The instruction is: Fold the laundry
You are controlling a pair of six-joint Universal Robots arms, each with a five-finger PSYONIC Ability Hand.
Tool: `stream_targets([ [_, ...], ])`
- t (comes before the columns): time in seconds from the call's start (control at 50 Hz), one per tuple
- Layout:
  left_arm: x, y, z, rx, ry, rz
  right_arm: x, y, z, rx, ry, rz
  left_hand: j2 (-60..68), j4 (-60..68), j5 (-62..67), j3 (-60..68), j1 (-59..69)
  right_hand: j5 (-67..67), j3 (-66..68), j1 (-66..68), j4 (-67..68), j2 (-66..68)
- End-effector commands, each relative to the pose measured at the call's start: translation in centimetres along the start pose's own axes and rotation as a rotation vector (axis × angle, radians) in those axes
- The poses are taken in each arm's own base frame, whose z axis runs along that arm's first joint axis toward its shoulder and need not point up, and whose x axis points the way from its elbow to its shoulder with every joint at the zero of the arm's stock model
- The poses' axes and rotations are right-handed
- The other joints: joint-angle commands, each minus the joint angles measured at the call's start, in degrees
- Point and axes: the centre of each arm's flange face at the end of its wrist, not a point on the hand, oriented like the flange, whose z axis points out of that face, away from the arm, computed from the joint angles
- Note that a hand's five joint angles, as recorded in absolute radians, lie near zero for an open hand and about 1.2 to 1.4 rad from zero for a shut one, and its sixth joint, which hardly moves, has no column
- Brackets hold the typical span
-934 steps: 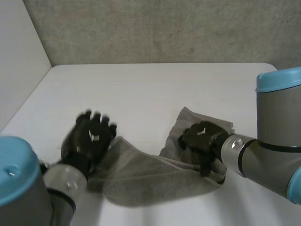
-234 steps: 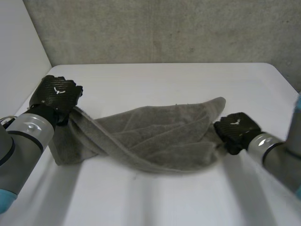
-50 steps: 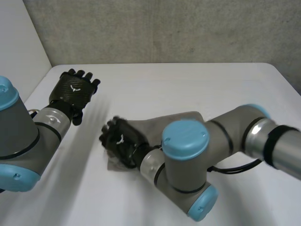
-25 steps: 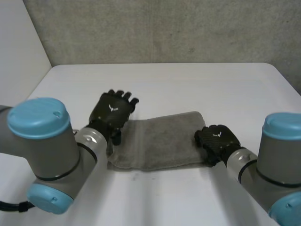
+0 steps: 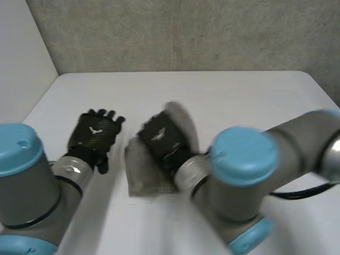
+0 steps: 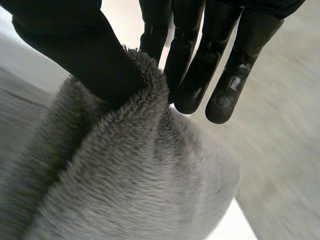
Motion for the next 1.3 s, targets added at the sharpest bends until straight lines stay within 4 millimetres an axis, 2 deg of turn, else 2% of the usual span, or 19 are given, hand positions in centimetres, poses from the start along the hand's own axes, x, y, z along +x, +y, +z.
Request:
stream_targets([
  [0.02, -2.2, 0.4, -1.0, -0.023, -0.094, -0.014, -8.0, 0.8, -1.0, 0.005, -0.224, -0.117, 0.6, 0.5, -1.6, 0.4, -0.2, 13.5, 12.3, 27.4, 11.7, 13.4],
  [0.14, -2.7, 0.4, -1.0, -0.02, -0.105, -0.018, -8.1, 0.1, -1.1, 0.042, -0.244, -0.122, 0.6, 0.5, -1.6, 0.4, -0.3, 4.5, 3.2, 18.4, 2.7, 4.4],
  [0.16, -2.8, 0.2, -0.9, -0.012, -0.11, -0.019, -6.9, -0.6, -1.0, 0.054, -0.214, -0.098, 0.6, 0.5, -1.6, 0.4, -0.3, -29.5, -30.7, -15.6, -31.3, -29.6],
  [0.18, -2.8, 0.2, -0.9, -0.012, -0.11, -0.019, -6.9, -0.6, -1.0, 0.054, -0.214, -0.097, 0.6, 0.5, -1.6, 0.4, -0.3, -29.8, -31.1, -15.9, -31.6, -29.9],
  [0.2, -3.0, -0.1, -0.8, -0.004, -0.114, -0.022, -4.8, -1.2, -0.9, 0.058, -0.163, -0.045, 0.6, 0.5, -1.6, 0.4, -0.3, -56.5, -57.7, -42.6, -58.3, -56.6],
  [0.28, -2.9, -1.8, -0.2, 0.055, -0.113, -0.053, 2.0, -1.6, -0.9, 0.055, -0.012, 0.248, 0.6, 0.5, -1.6, 0.4, -0.3, -56.5, -57.7, -42.6, -58.3, -56.6],
  [0.3, -2.9, -1.8, -0.2, 0.055, -0.113, -0.053, 2.0, -1.6, -0.9, 0.055, -0.011, 0.249, 0.6, 0.5, -1.6, 0.4, -0.3, -56.5, -57.7, -42.6, -58.3, -56.6],
  [0.34, -2.9, -2.6, -0.1, 0.081, -0.11, -0.082, 5.1, -1.1, -1.1, 0.048, 0.059, 0.451, 0.6, 0.5, -1.6, 0.4, -0.3, -56.5, -57.7, -42.6, -58.3, -56.6],
  [0.5, 0.7, -5.1, 1.8, 0.156, 0.032, -0.261, 9.5, 1.3, -2.1, -0.094, 0.137, 0.645, 0.8, 0.7, -1.4, 0.6, 0.0, -56.5, -57.7, -42.6, -58.3, -56.6],
  [0.56, 1.5, -4.9, 2.1, 0.14, 0.055, -0.269, 9.5, 1.4, -2.1, -0.108, 0.127, 0.65, 0.8, 0.7, -1.4, 0.6, 0.0, -56.5, -57.7, -42.6, -58.3, -56.6],
  [0.72, 3.7, -0.9, 3.4, -0.041, 0.078, -0.3, 7.4, 4.0, 0.2, -0.184, 0.029, 0.674, 0.9, 0.9, -1.2, 0.8, 0.1, -56.5, -57.7, -42.6, -58.3, -56.6],
  [0.82, 4.8, 2.5, 3.8, -0.152, 0.071, -0.277, 5.4, 7.3, 2.1, -0.282, -0.03, 0.658, 0.6, 0.5, -1.6, 0.4, -0.3, -56.5, -57.7, -42.6, -58.3, -56.6],
  [0.96, 5.2, 3.6, 3.7, -0.189, 0.079, -0.263, 3.4, 8.8, 3.2, -0.328, -0.09, 0.548, 0.6, 0.5, -1.6, 0.4, -0.3, -56.5, -57.7, -42.6, -58.3, -56.6],
  [1.1, 4.0, 0.8, 3.5, -0.104, 0.059, -0.279, 4.3, 6.6, 3.3, -0.295, -0.077, 0.472, 0.6, 0.5, -1.6, 0.4, -0.3, -56.5, -57.7, -42.6, -58.3, -56.6],
  [1.14, 3.0, -1.2, 3.3, -0.041, 0.041, -0.291, 7.0, 3.1, 2.6, -0.211, -0.001, 0.453, 0.6, 0.5, -1.6, 0.4, -0.3, -56.5, -57.7, -42.6, -58.3, -56.6],
  [1.16, 3.0, -1.2, 3.3, -0.041, 0.041, -0.291, 7.1, 3.1, 2.6, -0.21, 0.0, 0.453, 0.6, 0.5, -1.6, 0.4, -0.3, -56.5, -57.7, -42.6, -58.3, -56.6],
  [1.2, 1.6, -3.9, 3.2, 0.04, 0.019, -0.31, 10.7, -0.7, 1.2, -0.114, 0.118, 0.434, 0.6, 0.5, -1.6, 0.4, -0.3, -56.5, -57.7, -42.6, -58.3, -56.6],
  [1.26, 0.8, -5.7, 2.9, 0.093, 0.004, -0.321, 12.9, -2.4, 0.3, -0.064, 0.198, 0.435, 0.6, 0.5, -1.6, 0.4, -0.3, -56.5, -57.7, -42.6, -58.3, -56.6],
  [1.3, -1.2, -9.3, 2.2, 0.19, -0.024, -0.34, 17.6, -5.1, -2.0, 0.031, 0.38, 0.446, 0.6, 0.5, -1.6, 0.4, -0.3, -56.5, -57.7, -42.6, -58.3, -56.6],
])
